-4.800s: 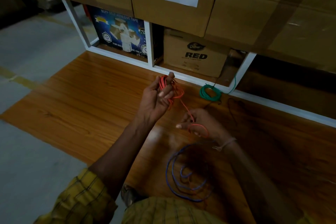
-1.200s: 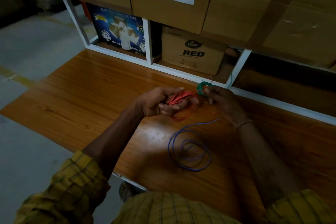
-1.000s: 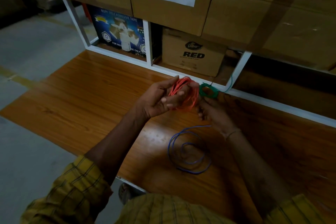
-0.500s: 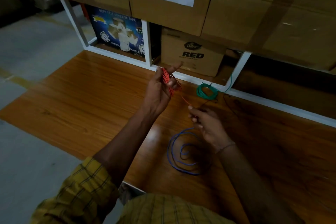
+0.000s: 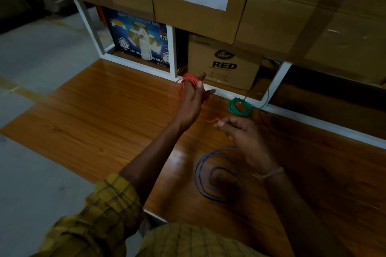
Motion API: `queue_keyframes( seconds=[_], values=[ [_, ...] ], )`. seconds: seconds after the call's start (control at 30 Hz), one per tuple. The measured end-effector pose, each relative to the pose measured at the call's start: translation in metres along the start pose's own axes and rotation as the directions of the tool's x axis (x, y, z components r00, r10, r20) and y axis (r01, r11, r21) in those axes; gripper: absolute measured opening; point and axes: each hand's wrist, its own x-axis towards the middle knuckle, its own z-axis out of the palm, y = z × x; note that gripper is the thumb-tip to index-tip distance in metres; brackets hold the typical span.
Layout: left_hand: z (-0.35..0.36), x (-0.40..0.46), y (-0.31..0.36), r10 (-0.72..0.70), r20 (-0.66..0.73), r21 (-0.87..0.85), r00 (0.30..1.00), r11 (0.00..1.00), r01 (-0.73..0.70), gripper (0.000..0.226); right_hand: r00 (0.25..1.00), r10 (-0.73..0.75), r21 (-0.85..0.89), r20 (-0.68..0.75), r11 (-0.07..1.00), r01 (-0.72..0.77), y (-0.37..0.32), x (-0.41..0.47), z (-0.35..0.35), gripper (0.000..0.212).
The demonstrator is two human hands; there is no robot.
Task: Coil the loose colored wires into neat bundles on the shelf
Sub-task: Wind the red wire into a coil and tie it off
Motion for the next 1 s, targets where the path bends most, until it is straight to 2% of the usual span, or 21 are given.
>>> queue_keyframes(
  seconds=[0.13, 0.23, 0.33, 0.43, 0.5, 0.57, 0.67, 0.7, 0.8, 0.87, 0.93, 1.0],
  values=[
    [-0.007, -0.001, -0.015, 0.038, 0.164, 0.412, 0.986, 0.906, -0.103, 0.052, 0.994, -0.092, -0.038, 0.066, 0.995, 0.094, -0.025, -0.005, -0.025, 0.017],
    [-0.006, -0.004, -0.02, -0.019, 0.255, 0.455, 0.967, 0.885, -0.103, 0.055, 0.987, -0.154, -0.005, 0.056, 0.988, 0.154, -0.034, 0.002, -0.043, 0.017],
    [0.0, -0.012, -0.014, -0.141, 0.365, 0.236, 0.92, 0.97, 0.056, 0.046, 0.985, -0.17, -0.019, -0.013, 0.985, 0.17, -0.033, 0.016, -0.057, 0.018],
    [0.002, -0.022, -0.004, -0.16, 0.519, -0.009, 0.839, 0.981, 0.192, 0.033, 0.97, -0.228, -0.098, -0.081, 0.971, 0.22, -0.019, 0.035, -0.069, 0.016],
    [0.003, -0.026, -0.003, -0.143, 0.605, -0.119, 0.783, 0.957, 0.267, 0.04, 0.966, -0.236, -0.168, -0.106, 0.962, 0.217, -0.005, 0.049, -0.073, 0.007],
    [0.004, -0.028, -0.002, -0.136, 0.67, -0.211, 0.73, 0.908, 0.362, 0.055, 0.962, -0.238, -0.211, -0.136, 0.955, 0.206, 0.011, 0.062, -0.072, 0.012],
    [0.001, -0.029, 0.0, -0.08, 0.739, -0.376, 0.669, 0.775, 0.508, 0.063, 0.962, -0.217, -0.24, -0.163, 0.955, 0.175, 0.036, 0.072, -0.06, 0.009],
    [0.0, -0.03, 0.002, -0.056, 0.739, -0.433, 0.671, 0.724, 0.537, 0.06, 0.975, -0.168, -0.206, -0.147, 0.969, 0.136, 0.044, 0.071, -0.054, 0.003],
    [-0.002, -0.029, 0.008, 0.002, 0.701, -0.585, 0.713, 0.574, 0.573, 0.059, 0.998, -0.018, -0.187, -0.053, 0.982, 0.007, 0.059, 0.051, -0.031, 0.017],
    [0.0, -0.025, 0.01, 0.02, 0.664, -0.661, 0.748, 0.484, 0.574, 0.059, 1.0, 0.0, -0.214, 0.026, 0.977, 0.005, 0.066, 0.033, -0.015, 0.03],
    [0.002, -0.019, 0.012, 0.004, 0.614, -0.701, 0.789, 0.463, 0.543, 0.061, 0.996, 0.002, -0.228, 0.094, 0.973, 0.019, 0.065, 0.013, -0.001, 0.035],
    [0.004, -0.014, 0.014, -0.014, 0.562, -0.698, 0.827, 0.529, 0.483, 0.061, 0.985, -0.014, -0.28, 0.172, 0.958, 0.062, 0.056, -0.002, 0.007, 0.025]
  ],
)
